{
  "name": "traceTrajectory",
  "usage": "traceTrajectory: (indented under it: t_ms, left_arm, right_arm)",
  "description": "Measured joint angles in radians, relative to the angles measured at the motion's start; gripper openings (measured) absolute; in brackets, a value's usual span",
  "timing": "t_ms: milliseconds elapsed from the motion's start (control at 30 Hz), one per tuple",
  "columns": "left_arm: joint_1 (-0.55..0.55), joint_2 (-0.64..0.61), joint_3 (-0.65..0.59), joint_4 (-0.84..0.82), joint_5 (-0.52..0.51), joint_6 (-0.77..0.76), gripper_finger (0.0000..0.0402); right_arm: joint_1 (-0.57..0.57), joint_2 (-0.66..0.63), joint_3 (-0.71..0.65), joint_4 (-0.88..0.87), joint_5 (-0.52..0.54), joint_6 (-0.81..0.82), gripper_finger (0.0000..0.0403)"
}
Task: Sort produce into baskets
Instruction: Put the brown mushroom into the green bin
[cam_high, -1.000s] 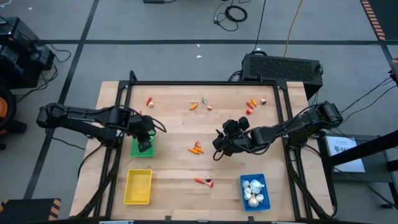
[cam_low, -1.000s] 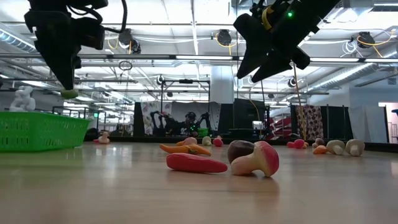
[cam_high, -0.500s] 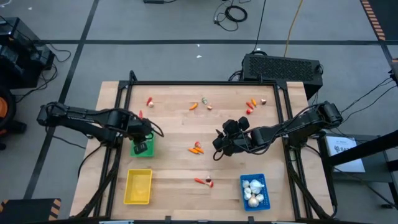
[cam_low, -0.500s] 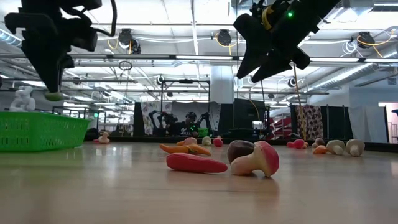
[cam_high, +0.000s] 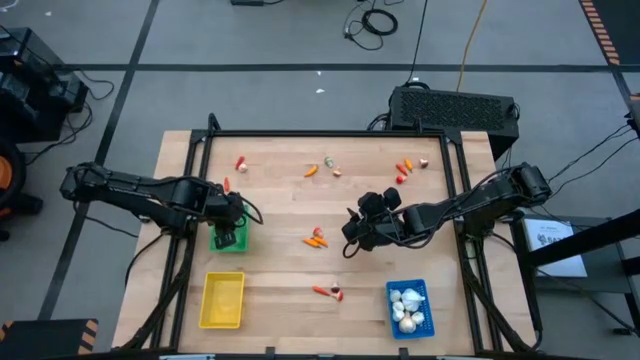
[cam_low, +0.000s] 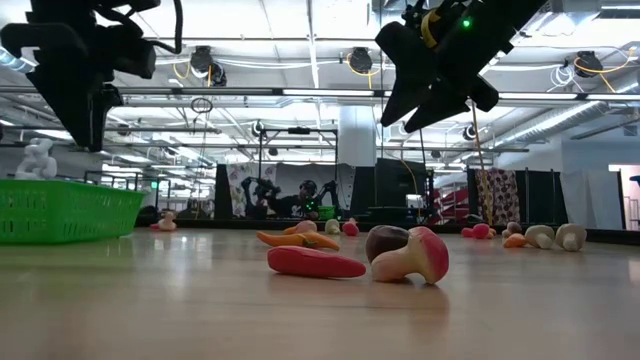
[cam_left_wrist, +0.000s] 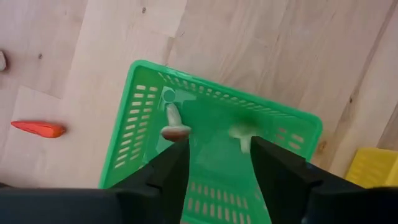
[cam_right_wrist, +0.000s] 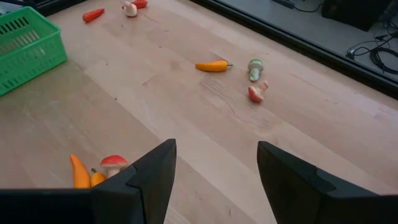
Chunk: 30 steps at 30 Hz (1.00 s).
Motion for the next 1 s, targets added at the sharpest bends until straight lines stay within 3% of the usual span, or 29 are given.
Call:
traceTrajectory:
  t_ms: [467,633,700,1000]
  left_arm:
    - [-0.033,0.0,0.0,0.282,-0.053,-0.029,0.0192]
    - [-0.109,0.024,0.0,0.492,-0.13,0.029,0.0192]
    - [-0.145,0.048,0.0,0.599,-0.134,0.066,0.0192]
    - [-0.259,0.275,0.0,0.966,-0.133,0.273,0.0192]
  right_arm:
    - [0.001,0.0,0.0,0.016,-0.008,0.003,0.0215]
    - [0.002,0.0,0.0,0.117,-0.234,-0.08,0.0215]
    - [0.009,0.0,0.0,0.166,-0.291,-0.129,0.0215]
    - [0.021,0.0,0.0,0.239,-0.282,-0.201,0.0215]
